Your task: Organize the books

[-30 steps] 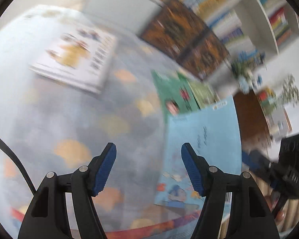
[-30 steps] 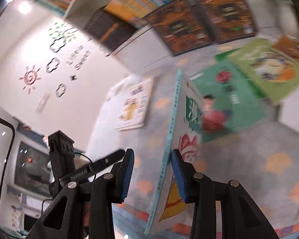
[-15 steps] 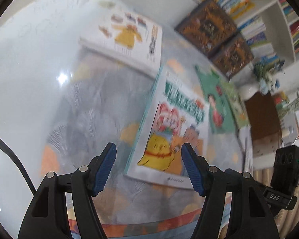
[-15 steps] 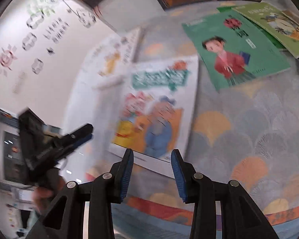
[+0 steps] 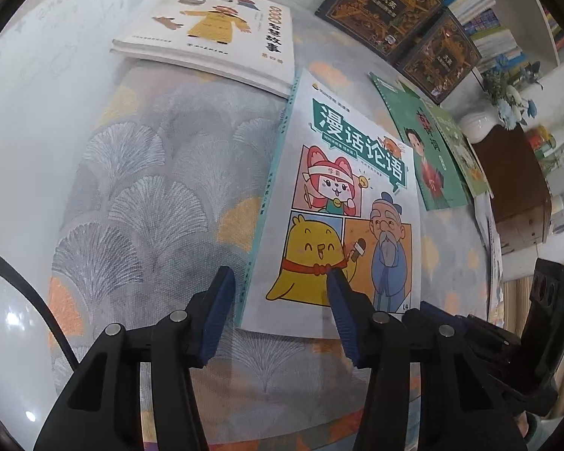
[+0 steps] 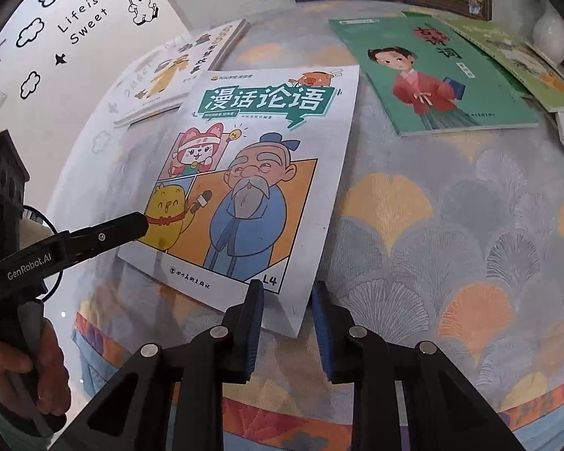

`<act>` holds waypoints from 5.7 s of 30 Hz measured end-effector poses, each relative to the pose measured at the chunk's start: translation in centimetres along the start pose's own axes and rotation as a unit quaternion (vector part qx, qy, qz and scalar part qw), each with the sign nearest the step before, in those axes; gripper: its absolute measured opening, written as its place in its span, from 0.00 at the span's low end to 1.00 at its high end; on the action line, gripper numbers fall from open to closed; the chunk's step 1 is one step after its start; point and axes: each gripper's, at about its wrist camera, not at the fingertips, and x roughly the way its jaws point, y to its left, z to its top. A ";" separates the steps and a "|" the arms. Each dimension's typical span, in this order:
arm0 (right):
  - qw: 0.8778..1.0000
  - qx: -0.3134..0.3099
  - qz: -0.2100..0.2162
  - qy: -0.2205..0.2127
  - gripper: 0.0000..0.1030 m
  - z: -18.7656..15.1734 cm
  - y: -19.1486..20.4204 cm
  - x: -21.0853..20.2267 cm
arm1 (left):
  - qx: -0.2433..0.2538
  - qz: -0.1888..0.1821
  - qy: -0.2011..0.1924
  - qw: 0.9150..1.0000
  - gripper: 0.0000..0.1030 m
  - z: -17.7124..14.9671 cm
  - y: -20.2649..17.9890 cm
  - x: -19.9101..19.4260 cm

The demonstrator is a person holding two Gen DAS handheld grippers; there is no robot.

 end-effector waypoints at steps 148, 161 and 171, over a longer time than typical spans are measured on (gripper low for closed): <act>0.994 0.094 0.014 -0.063 0.51 9.3 -4.6 -2.3 | 0.008 -0.098 -0.013 0.995 0.33 9.8 -3.3 2.1; 0.989 0.108 -0.041 -0.089 0.45 13.1 -17.1 -6.3 | 0.018 -0.081 0.021 0.996 0.56 8.8 -15.0 9.7; 0.987 0.128 -0.094 -0.021 0.35 14.8 -18.7 -2.6 | 0.024 -0.005 0.018 1.000 0.54 9.0 -17.4 12.2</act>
